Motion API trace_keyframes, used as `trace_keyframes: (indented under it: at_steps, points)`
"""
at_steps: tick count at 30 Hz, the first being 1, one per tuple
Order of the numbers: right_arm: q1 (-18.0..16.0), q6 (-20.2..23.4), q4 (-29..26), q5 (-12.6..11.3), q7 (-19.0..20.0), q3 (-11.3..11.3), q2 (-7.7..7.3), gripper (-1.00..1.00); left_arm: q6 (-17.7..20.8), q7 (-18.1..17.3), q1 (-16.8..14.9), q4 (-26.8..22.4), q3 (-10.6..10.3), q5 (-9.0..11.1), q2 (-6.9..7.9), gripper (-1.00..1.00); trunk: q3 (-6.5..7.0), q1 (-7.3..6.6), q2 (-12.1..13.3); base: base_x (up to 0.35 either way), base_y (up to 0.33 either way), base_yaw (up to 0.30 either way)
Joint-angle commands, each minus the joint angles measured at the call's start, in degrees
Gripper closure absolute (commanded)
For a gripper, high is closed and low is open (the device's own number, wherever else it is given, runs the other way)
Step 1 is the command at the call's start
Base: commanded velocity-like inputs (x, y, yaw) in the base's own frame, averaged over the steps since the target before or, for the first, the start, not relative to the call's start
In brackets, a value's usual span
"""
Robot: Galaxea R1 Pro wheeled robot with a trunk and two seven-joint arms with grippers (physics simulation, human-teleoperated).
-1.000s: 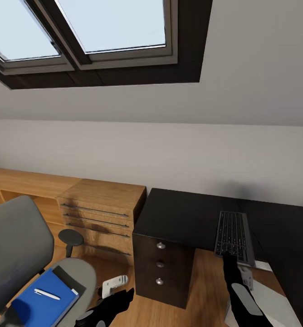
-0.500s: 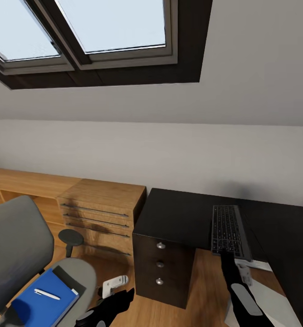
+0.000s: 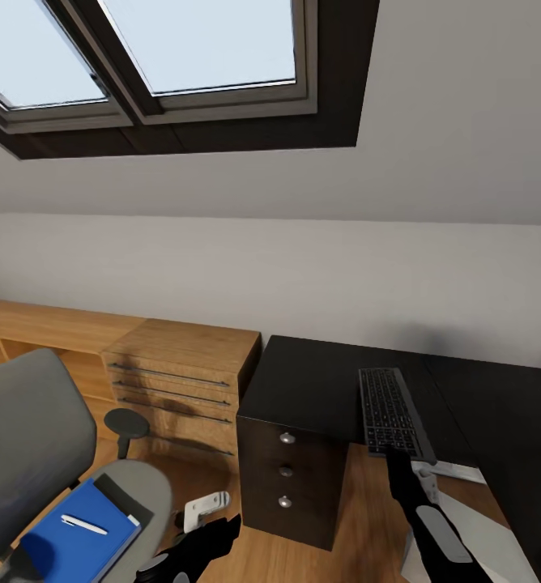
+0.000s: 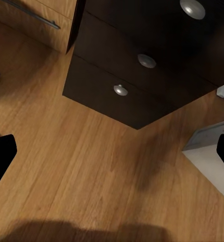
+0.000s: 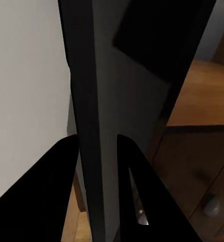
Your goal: In the bedroom, organize the workspace by keeping the computer under the desk, ensuring the monitor is on the desk, placing the keyboard on the desk next to the monitor, placing the mouse on the desk next to the keyboard, moving the folder from the swivel chair onto the desk next to the mouse, stacking the notebook on top of the folder with the pen on top of the notebook, and positioning the swivel chair next to the desk.
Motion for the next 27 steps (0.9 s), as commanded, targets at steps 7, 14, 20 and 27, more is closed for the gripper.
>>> trace_keyframes:
  at_steps: [7,14,20,27]
  points:
    - [-0.04,0.22,0.03,-0.64,0.22,-0.75,-0.20,1.00,0.19,0.50,-0.03,-0.06,-0.06,0.60,0.00,-1.00,-0.07,0.01,-0.05,0.000,0.000,0.000]
    - [-0.04,0.25,0.06,-0.66,0.06,-1.31,-0.12,1.00,0.19,0.50,-0.03,-0.06,-0.06,0.60,0.00,-1.00,-0.07,0.01,-0.05,0.000,0.000,0.000]
    - [-0.04,0.28,0.11,-3.22,-0.26,-1.38,-0.06,1.00,0.19,0.50,-0.03,-0.06,-0.06,0.60,0.00,-1.00,-0.07,0.01,-0.05,0.000,0.000,0.000]
    - [-0.04,0.29,0.52,-7.57,-0.36,-1.27,-0.14,1.00,0.19,0.50,-0.03,-0.07,-0.06,0.60,0.00,-1.00,-0.07,0.01,-0.05,0.001,0.000,0.000]
